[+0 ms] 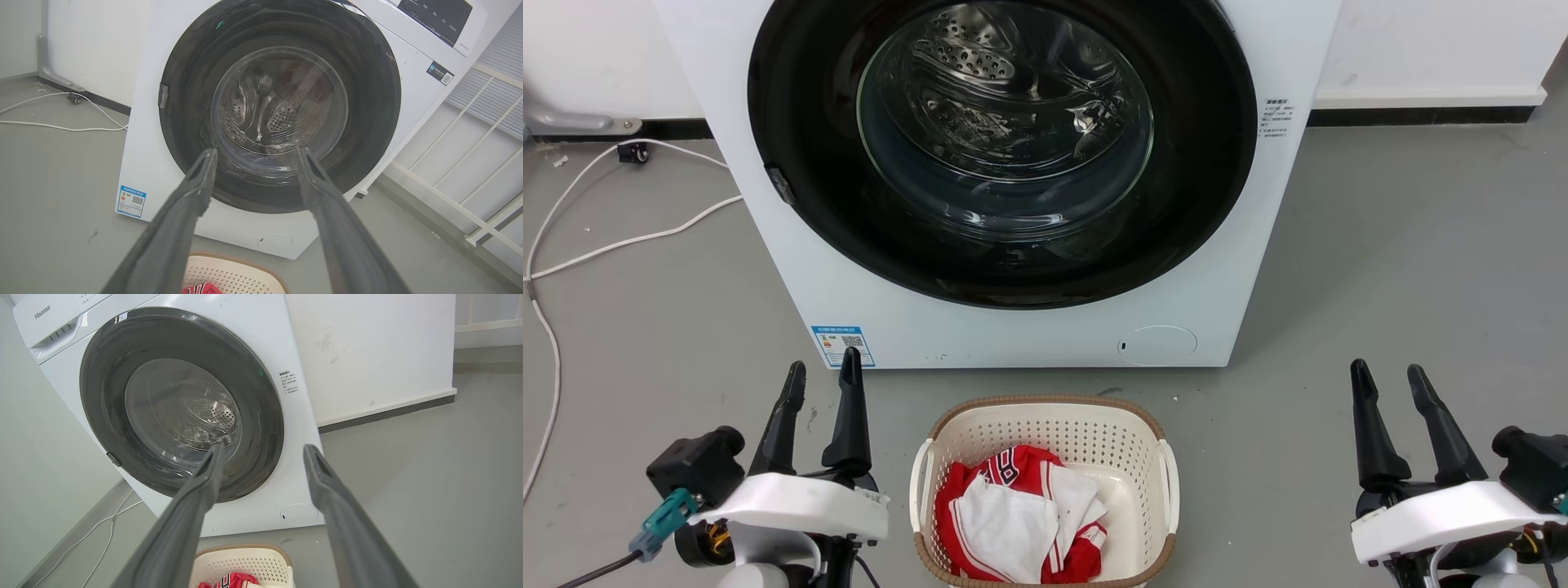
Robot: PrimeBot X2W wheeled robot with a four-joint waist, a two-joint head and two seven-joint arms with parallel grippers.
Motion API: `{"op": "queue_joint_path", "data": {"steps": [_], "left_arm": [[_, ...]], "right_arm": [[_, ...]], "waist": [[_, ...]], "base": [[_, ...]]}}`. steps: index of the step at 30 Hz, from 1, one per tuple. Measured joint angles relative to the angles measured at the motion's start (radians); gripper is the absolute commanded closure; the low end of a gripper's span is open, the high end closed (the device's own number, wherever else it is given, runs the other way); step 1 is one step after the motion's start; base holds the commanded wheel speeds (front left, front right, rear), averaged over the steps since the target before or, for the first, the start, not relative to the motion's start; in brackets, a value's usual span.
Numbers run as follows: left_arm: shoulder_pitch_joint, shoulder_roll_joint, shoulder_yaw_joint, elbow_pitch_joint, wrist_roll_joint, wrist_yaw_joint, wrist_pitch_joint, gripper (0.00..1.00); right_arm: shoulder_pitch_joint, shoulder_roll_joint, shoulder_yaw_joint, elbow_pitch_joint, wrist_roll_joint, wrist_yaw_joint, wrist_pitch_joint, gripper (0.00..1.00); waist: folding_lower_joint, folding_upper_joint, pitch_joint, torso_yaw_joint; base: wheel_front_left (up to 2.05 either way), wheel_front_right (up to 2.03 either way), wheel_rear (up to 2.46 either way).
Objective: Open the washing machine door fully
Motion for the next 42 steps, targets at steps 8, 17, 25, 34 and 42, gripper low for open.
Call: {"op": "queue_joint_path", "data": {"steps": [8,17,25,34,42], "left_arm": [[0.0,0.02,-0.023,-0.002,0.101,0.026,-0.021,0.0],[0.0,0.035,-0.051,-0.006,0.193,0.05,-0.042,0.0],[0.0,0.048,-0.072,-0.016,0.258,0.066,-0.058,0.0],[0.0,0.053,-0.08,-0.026,0.315,0.079,-0.077,0.0],[0.001,0.052,-0.082,-0.032,0.368,0.081,-0.094,0.0]], "right_arm": [[0.001,0.0,0.005,-0.019,-0.105,0.0,0.0,0.0],[0.005,0.0,0.007,-0.033,-0.205,0.0,0.0,0.0],[0.021,0.001,0.012,-0.042,-0.271,0.0,0.003,0.0],[0.024,0.001,0.018,-0.048,-0.325,0.0,0.004,0.0],[0.025,0.002,0.022,-0.05,-0.345,0.0,0.001,0.0]], "waist": [[0.0,0.0,-0.002,0.0],[0.0,0.0,-0.004,-0.002],[0.0001,0.0,-0.006,-0.004],[0.0,0.0,-0.007,-0.008],[0.0001,0.0,-0.007,-0.009]], "base": [[0.0,0.0,0.0],[0.0,0.0,0.0],[0.0,0.0,0.0],[0.0,0.0,0.0],[0.0,0.0,0.0]]}}
